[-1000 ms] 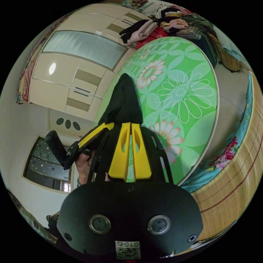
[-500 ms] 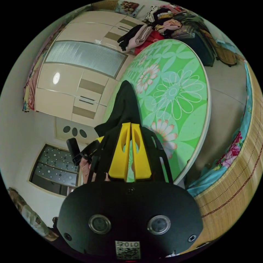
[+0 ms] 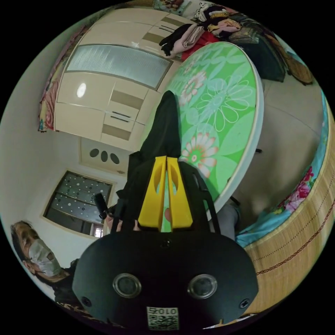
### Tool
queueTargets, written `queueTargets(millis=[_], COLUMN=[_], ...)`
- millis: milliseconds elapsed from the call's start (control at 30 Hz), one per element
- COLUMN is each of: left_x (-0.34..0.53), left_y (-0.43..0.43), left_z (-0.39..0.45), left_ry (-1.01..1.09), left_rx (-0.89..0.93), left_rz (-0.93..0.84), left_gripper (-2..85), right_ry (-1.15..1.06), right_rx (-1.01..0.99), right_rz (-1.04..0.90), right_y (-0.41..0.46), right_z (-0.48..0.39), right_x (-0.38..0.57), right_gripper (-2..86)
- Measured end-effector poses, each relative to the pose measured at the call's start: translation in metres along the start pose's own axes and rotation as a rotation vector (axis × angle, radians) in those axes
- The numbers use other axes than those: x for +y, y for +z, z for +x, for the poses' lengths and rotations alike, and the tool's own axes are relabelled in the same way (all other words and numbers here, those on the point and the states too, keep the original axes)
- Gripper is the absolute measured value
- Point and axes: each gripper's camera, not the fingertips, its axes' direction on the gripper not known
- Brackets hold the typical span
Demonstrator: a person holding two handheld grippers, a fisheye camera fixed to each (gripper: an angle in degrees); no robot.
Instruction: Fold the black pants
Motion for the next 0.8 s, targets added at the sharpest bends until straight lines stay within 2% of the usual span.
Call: queueTargets(millis=[133, 200, 267, 367, 433, 533, 600, 800], left_x=[0.019, 0.024, 0.032, 0.060, 0.109, 0.194, 0.246, 0.341], left_y=[-0.003, -0.021, -0.054, -0.147, -0.232, -0.294, -0.309, -0.313], left_z=[0.003, -0.006, -0.017, -0.046, -0.078, -0.127, -0.151, -0.197], left_ry=[0.060, 0.056, 0.036, -0.039, -0.179, -0.436, -0.583, -0.702], left_rx=[-0.117, -0.079, -0.078, -0.065, -0.126, -0.106, -0.096, -0.048], left_rz=[-0.059, -0.021, 0.063, 0.311, 0.583, 0.814, 0.894, 0.916], left_gripper=[-0.3, -0.3, -0.3, -0.3, -0.3, -0.3, -0.2, -0.3], right_ry=[0.060, 0.069, 0.051, 0.021, 0.021, 0.027, 0.027, 0.030], right_rx=[-0.060, -0.054, -0.010, 0.060, 0.056, 0.037, 0.042, 0.063], right_rz=[0.054, 0.039, 0.024, 0.009, 0.009, 0.023, 0.033, 0.032], right_y=[-0.017, -0.020, -0.018, -0.014, -0.013, -0.013, -0.011, -0.005], right_z=[0.016, 0.020, 0.015, 0.008, 0.010, 0.013, 0.013, 0.010], right_x=[-0.001, -0.004, -0.004, -0.005, -0.006, -0.004, -0.002, 0.000], right_gripper=[1.4, 1.4, 1.4, 1.4, 1.4, 1.3, 1.3, 1.3])
